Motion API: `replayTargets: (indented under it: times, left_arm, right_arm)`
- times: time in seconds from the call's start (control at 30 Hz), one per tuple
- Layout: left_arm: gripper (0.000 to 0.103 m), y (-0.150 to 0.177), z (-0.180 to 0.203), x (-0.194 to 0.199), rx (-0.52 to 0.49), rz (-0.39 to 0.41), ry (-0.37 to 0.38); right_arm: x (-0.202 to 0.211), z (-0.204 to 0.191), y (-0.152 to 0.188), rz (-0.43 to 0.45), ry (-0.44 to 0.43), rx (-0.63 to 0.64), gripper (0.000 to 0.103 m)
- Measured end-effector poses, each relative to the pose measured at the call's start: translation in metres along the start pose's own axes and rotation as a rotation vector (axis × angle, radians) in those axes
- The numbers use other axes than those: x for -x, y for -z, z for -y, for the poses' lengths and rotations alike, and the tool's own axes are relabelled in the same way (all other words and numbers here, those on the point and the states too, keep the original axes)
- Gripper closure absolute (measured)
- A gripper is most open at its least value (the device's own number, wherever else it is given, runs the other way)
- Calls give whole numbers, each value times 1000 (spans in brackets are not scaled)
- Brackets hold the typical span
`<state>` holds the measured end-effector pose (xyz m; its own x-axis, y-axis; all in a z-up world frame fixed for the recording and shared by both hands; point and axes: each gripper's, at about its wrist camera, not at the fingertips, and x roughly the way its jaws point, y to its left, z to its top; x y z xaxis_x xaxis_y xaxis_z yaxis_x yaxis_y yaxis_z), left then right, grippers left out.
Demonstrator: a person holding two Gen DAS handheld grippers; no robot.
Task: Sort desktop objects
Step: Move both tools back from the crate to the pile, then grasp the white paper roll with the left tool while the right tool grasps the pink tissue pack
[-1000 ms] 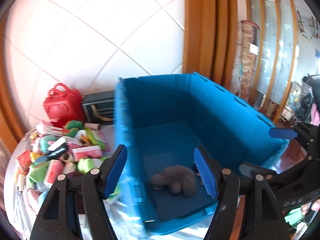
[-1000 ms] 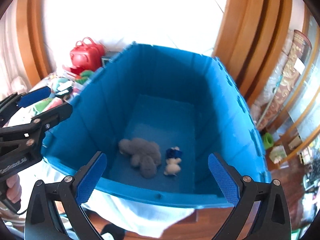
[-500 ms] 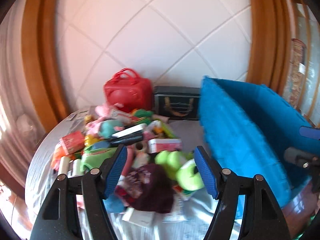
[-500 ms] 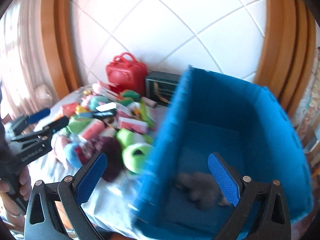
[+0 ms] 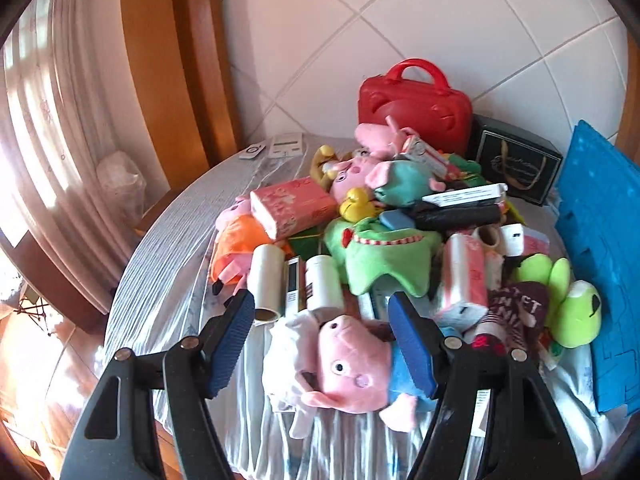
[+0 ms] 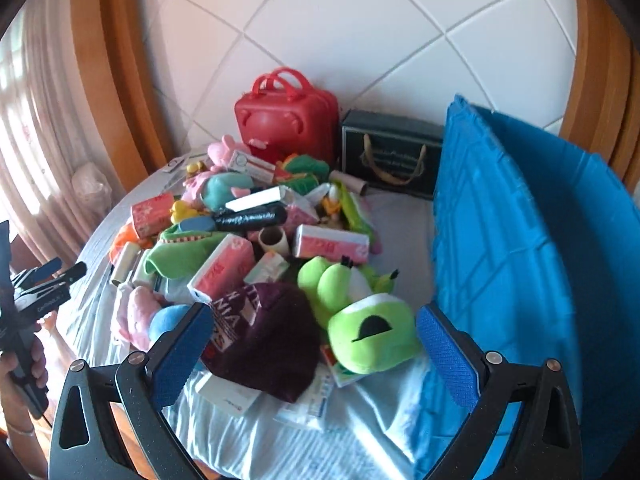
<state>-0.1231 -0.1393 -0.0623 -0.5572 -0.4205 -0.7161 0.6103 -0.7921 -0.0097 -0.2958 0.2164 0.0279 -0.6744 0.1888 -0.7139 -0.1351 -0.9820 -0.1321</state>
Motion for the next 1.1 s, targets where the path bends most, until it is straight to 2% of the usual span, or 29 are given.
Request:
replayTargets:
  times: [0.13, 0.3, 0.47, 0.6, 0.77, 0.87, 0.97, 1.1]
  left_arm:
    - [34, 3, -29, -34, 29, -46, 9]
    - [34, 4, -50, -78, 18, -98, 20]
    - [34, 4, -86, -123, 13, -148, -23]
    - [34, -11, -113, -160, 59, -195, -32]
    - [34, -22, -106, -211, 73, -264, 21]
    - [29, -22, -97, -226, 93, -280, 99]
    - [28, -21, -93, -229, 93, -252, 93]
    - [34, -14, -93, -235, 114, -299, 142]
  right_arm:
    - [-34, -12, 3, -44, 27, -28, 0]
    - [-73, -25, 5, -96, 47, -81, 0]
    - [-105, -33, 7, -148, 66, -137, 0]
    - [-124, -36, 11, -183, 80, -172, 0]
    - [-135, -39, 14, -214, 103, -198, 0]
    - [-138, -40, 13, -221, 117, -211, 0]
    - [-143, -48, 10, -228, 107, -209, 0]
    - [-156, -66, 2, -240, 66, -188, 0]
